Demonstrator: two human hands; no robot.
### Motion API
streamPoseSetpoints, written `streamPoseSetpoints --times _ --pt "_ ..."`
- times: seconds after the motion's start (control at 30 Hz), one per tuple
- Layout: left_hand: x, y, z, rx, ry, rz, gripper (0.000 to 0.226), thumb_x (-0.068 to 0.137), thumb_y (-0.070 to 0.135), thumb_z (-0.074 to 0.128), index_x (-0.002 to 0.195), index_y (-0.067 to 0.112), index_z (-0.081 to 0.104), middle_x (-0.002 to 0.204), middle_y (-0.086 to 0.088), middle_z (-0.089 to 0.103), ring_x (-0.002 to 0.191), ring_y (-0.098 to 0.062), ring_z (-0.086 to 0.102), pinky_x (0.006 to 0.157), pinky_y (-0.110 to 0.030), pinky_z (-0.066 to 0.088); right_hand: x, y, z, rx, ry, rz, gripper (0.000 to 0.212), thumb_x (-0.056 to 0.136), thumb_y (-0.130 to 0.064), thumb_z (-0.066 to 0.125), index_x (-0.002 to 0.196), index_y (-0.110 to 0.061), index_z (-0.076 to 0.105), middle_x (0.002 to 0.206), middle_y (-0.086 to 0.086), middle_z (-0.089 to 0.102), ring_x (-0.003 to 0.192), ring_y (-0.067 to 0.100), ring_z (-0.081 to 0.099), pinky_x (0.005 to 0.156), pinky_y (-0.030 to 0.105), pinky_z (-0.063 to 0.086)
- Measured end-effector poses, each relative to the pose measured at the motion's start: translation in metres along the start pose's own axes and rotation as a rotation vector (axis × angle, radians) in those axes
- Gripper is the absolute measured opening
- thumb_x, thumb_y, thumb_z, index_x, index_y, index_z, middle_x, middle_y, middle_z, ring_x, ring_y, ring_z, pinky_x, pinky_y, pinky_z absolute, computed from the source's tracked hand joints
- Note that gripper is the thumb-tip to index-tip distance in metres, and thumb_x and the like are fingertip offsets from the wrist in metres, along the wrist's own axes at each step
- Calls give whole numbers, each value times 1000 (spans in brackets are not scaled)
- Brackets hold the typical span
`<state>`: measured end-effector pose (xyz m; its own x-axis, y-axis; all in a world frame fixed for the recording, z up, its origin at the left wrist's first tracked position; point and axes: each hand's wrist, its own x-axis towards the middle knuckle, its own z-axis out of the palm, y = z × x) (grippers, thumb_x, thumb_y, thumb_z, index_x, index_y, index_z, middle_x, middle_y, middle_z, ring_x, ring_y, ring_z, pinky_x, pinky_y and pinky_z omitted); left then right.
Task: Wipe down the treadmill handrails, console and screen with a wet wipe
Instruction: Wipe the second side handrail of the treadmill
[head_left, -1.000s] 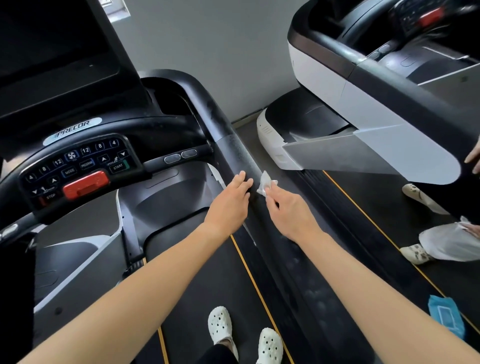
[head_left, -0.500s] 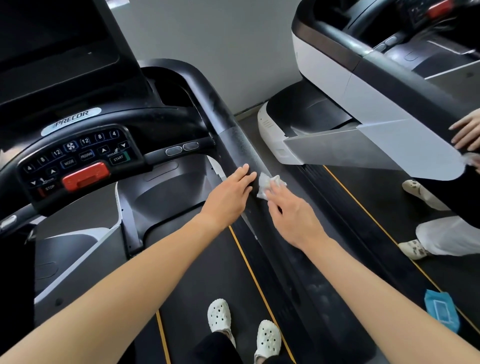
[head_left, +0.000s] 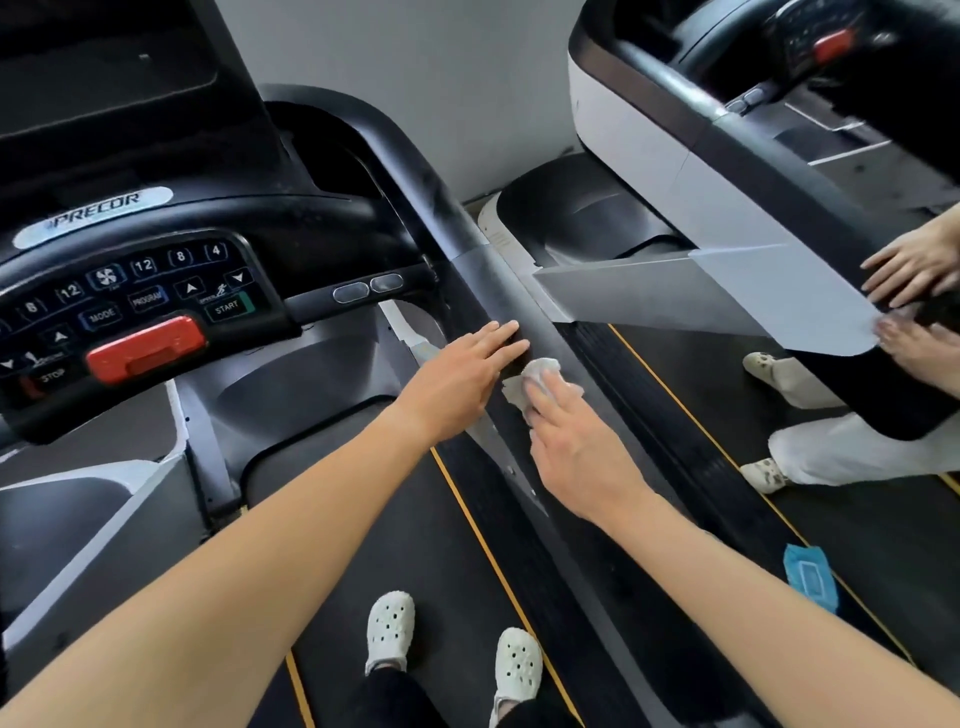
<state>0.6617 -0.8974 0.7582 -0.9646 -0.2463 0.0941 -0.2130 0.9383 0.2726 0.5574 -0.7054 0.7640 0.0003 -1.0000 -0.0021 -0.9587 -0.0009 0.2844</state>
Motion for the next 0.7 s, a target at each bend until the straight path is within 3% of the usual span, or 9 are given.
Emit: streamPoseSetpoints --times 0.07,0.17,0.3,0.47,0.57,0.7 --pt "-2 -11 2 -11 27 8 59 104 9 52 160 20 36 169 -5 24 155 -28 25 125 -38 26 -2 -8 2 -74 -103 -29 49 106 -15 28 139 14 50 156 35 33 152 55 1 123 60 11" --pt "-3 -28 3 -9 23 52 64 101 7 52 161 22 33 170 -3 22 156 -29 22 125 -41 27 5 -16 -1 -205 -177 47 52 106 -23 40 147 10 40 163 33 17 151 55 -10 123 61 7" --pt "0 -43 4 -26 3 118 71 97 2 52 161 22 29 171 -4 18 157 -30 18 124 -45 28 21 -30 -7 -391 -285 36 61 108 -31 33 155 6 19 166 29 6 154 48 -11 122 60 -17" --pt "-2 -56 -1 -55 -51 78 80 95 1 51 164 25 19 173 -3 4 159 -29 9 126 -47 23 34 -40 -9 -342 -303 222 66 106 -28 32 156 7 8 167 29 -2 155 42 -13 126 54 8" --pt "1 -62 -1 -52 -68 104 85 93 0 51 165 27 14 174 -1 0 159 -28 5 127 -46 19 38 -57 4 -375 -307 224 70 106 -30 33 155 13 7 165 33 -1 153 47 -16 126 57 -5" --pt "4 -70 11 -78 -62 113 93 88 -4 52 165 30 13 174 2 0 159 -29 6 126 -46 20 34 -77 40 -428 -525 80 68 107 -36 33 158 6 15 164 32 -7 151 51 -20 123 59 -11"
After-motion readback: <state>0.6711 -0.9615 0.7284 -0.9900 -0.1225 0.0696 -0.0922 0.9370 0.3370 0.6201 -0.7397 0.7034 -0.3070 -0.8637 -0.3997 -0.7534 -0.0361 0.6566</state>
